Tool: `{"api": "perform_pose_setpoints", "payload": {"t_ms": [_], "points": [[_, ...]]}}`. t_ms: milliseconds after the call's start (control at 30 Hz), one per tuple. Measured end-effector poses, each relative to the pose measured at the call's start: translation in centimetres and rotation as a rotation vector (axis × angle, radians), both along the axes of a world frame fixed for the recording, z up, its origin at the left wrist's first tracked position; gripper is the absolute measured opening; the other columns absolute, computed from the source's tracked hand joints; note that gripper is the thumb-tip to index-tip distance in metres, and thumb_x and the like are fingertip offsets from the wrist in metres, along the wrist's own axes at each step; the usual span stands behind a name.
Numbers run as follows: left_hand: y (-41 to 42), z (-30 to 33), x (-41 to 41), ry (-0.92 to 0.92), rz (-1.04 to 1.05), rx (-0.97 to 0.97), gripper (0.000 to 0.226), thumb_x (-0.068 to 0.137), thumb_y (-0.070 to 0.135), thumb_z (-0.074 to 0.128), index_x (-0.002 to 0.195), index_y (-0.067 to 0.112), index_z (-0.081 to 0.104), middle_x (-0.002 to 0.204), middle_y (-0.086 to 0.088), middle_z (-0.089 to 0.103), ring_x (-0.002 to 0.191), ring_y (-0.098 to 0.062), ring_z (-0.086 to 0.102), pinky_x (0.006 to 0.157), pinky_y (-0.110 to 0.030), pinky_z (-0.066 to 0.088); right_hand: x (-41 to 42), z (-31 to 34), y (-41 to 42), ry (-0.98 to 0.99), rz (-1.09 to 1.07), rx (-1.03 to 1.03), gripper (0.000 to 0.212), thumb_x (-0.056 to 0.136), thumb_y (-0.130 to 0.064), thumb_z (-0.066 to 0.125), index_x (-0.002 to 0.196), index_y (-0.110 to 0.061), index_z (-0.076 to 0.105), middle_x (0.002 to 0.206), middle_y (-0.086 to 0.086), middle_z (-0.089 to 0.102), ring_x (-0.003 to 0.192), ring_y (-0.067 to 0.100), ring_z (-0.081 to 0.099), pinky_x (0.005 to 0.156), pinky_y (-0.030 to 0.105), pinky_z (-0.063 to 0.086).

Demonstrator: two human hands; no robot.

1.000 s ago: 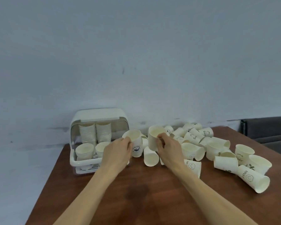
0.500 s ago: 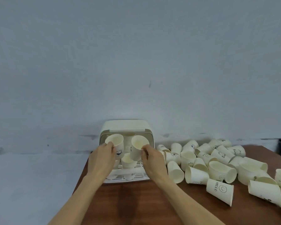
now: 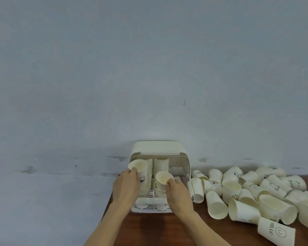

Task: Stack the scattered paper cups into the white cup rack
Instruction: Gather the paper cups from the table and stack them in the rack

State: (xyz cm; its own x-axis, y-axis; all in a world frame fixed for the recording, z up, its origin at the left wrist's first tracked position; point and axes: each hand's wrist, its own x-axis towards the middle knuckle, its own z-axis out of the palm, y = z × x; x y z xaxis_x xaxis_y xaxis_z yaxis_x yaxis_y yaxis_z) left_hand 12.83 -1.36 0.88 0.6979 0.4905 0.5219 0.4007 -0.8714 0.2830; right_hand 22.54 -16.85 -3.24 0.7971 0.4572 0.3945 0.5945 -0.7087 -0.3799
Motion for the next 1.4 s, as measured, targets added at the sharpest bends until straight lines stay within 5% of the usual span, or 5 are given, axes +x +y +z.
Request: {"api": "perform_pose_setpoints", "payload": {"t_ms": [233,400,533,1167,1400], "points": [[-0.4,-1.4,1.1,0.036,0.007,0.132,0.027,0.1,0.028,0.036,0.11,0.017,0.058,0.104,-0.001,0.064,0.089,-0.021,0.06,0.067,-0.03,0.043,-0.5,-1.6,-0.2,-0.062,0.026,-0.139,0.035,0.09,-0.009,0.046,0.124,-0.01,0.049,0.117,0.008,0.05,0.1,0.028,0.057,0.075,0.034,0.046],[-0.4,-2.8,1.8,0.099,-0.014,0.154,0.011,0.091,0.021,0.057,0.095,0.015,0.065,0.086,-0.004,0.068,0.077,-0.023,0.062,0.06,-0.033,0.047,-0.6,-3.0,-0.2,-0.171,-0.01,-0.172,0.062,0.052,-0.011,0.077,0.112,-0.006,0.062,0.085,0.003,0.059,0.059,0.018,0.059,0.049,0.026,0.046],[-0.6,-3.9,2.3,0.124,-0.003,0.231,0.007,0.077,0.016,0.073,0.078,0.013,0.067,0.071,-0.006,0.065,0.063,-0.024,0.061,0.051,-0.033,0.046,-0.6,-3.2,-0.3,-0.187,0.021,-0.177,0.066,0.058,-0.01,0.074,0.121,-0.001,0.056,0.088,0.005,0.06,0.068,0.019,0.059,0.058,0.027,0.05],[-2.1,-6.0,2.4,0.325,0.04,0.209,0.018,0.068,0.004,0.067,0.082,0.014,0.061,0.08,-0.009,0.061,0.071,-0.029,0.057,0.055,-0.035,0.044,1.8,-3.2,-0.6,-0.134,0.18,-0.213,0.062,0.09,-0.015,0.04,0.146,0.003,0.021,0.127,0.015,0.052,0.111,0.029,0.052,0.093,0.037,0.043],[-3.3,-6.0,1.9,0.344,0.056,0.143,0.035,0.094,0.018,0.044,0.129,0.014,0.045,0.118,-0.009,0.055,0.108,-0.028,0.052,0.084,-0.037,0.042,1.6,-2.8,-0.7,-0.118,0.182,-0.232,0.062,0.09,-0.012,0.041,0.146,0.003,0.019,0.126,0.016,0.05,0.11,0.03,0.051,0.094,0.035,0.041]]}}
